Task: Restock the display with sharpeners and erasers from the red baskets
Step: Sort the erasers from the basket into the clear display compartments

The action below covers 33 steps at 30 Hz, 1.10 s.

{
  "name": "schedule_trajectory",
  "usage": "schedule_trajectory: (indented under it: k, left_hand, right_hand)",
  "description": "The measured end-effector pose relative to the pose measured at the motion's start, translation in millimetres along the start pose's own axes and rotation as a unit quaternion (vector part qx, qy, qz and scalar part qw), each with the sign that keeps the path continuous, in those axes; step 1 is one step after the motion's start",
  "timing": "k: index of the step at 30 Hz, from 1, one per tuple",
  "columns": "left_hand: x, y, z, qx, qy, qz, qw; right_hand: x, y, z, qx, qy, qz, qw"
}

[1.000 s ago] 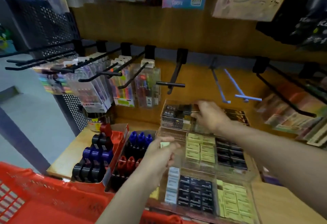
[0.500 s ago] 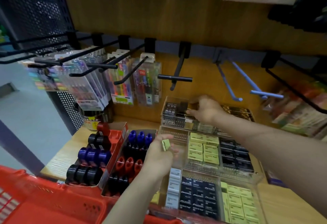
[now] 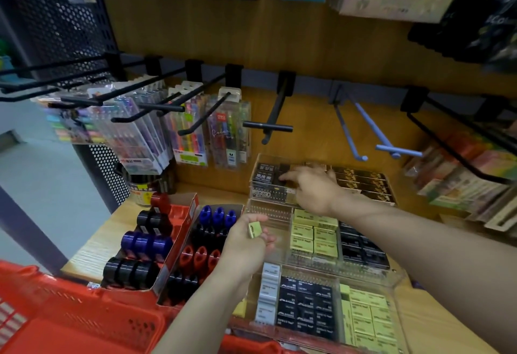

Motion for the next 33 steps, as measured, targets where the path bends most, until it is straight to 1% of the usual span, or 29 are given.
schedule_trajectory:
  k: [2,6,10,12,14,17,19,22,23,24,26,27,28,29,31,32,33]
  left_hand:
    - [-1,0,0,0.0,0.005,0.001,1.0]
    - [2,0,0,-0.002,0.002,0.002,1.0]
    - [4,0,-1,-0.005,0.001,0.008,1.0]
    - [4,0,-2,-0.003,0.002,0.006,1.0]
    - [4,0,-2,0.001,0.003,0.004,1.0]
    - [3,2,-3,-0.003,0.002,0.005,1.0]
    - [3,1,-3,-0.009,0.005,0.004,1.0]
    - [4,0,-4,-0.044,0.028,0.017,0.999]
    - [4,-2,-5,-0.066,0.036,0.022,0.997]
    - [4,-3,-5,-0.093,0.045,0.027,0.994]
    - [2,-6,-4,-0.137,0.056,0.033,0.988]
    - [0,-7,-3,-0.139,0.057,0.028,0.988]
    - [-3,-9,-1,-0.135,0.057,0.023,0.989]
    - [-8,-11,0,-0.136,0.058,0.019,0.989]
    - [-21,-19,0,-0.158,0.063,0.028,0.985]
    - [-30,-23,-2,-0.17,0.071,0.033,0.982]
    - [-40,-27,-4,-0.174,0.083,0.035,0.981]
  right_hand:
    - [0,0,3,0.005,-0.009,0.003,1.0]
    - [5,-6,4,-0.035,-0.006,0.002,0.999]
    - [6,-9,0,-0.154,-0.026,0.026,0.987]
    - [6,-12,-1,-0.194,-0.03,0.031,0.98]
    - [7,-13,0,-0.189,-0.026,0.016,0.982]
    - [12,-13,2,-0.133,-0.022,-0.008,0.991]
    - [17,-13,1,-0.122,-0.011,-0.016,0.992]
    - [20,-13,2,-0.137,0.008,-0.029,0.99]
    - [16,-13,3,-0.127,-0.005,-0.024,0.992]
    - [8,-12,5,-0.095,-0.035,-0.005,0.995]
    - [-23,-7,7,0.042,-0.109,0.055,0.992]
    - [-43,-5,5,0.125,-0.128,0.074,0.981]
    - [-65,-4,0,0.206,-0.129,0.072,0.967]
    - [-87,-2,-6,0.287,-0.113,0.049,0.95]
    - [-128,2,-20,0.442,-0.075,-0.022,0.893]
    - [-144,4,-25,0.498,-0.067,-0.05,0.863]
    - [-157,5,-28,0.528,-0.067,-0.061,0.844]
Point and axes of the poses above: each hand's wrist, its own x-axis towards the middle knuckle, its own z-axis out of the back of the hand, y = z × x, the point moved 3 cm from there along x, towards the middle knuckle, and after that the axes turned 11 degrees about x, right-handed, at the moved point
